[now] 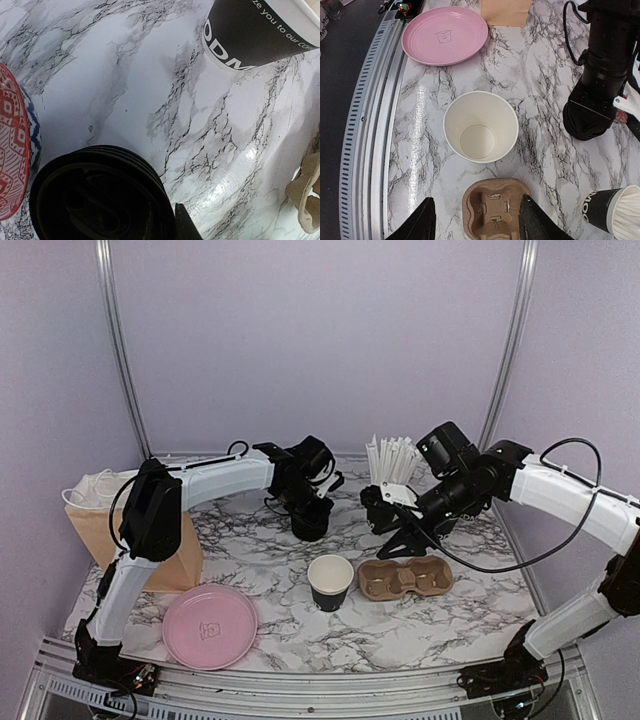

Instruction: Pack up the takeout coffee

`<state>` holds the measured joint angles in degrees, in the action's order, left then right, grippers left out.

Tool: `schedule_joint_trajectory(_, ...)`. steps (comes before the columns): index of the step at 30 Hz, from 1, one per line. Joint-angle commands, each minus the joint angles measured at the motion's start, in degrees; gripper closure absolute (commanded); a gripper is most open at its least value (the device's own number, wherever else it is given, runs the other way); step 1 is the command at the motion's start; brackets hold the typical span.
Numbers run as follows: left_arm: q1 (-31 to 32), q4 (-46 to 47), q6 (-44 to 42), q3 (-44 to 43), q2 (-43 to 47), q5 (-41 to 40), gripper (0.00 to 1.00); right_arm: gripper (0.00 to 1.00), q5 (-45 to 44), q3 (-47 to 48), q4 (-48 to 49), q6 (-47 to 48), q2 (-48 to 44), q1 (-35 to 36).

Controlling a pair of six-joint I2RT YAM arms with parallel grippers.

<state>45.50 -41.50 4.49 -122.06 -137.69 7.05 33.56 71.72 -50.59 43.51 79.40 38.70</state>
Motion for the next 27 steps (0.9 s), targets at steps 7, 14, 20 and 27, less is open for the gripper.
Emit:
schedule_joint_trajectory(7,0.1,-1.3,0.9,-1.4,7.7,0.8,0.88,0.46,0.8,0.4,0.4,0.2,1.0,-0.4)
schedule_joint_trajectory(14,0.1,-1.2,1.2,-0.1,11.7,-0.4,0.89,0.46,0.9,0.4,0.8,0.6,1.2,-0.4)
schedule_joint_trajectory(20,0.0,-1.9,1.7,0.0,8.7,3.4,0.90,0.47,0.8,1.2,2.0,0.0,2.5,-0.5)
schedule_joint_trajectory(27,0.0,-2.4,3.5,1.6,4.8,1.6,0.92,0.47,0.9,1.4,1.8,-0.2,3.4,-0.5)
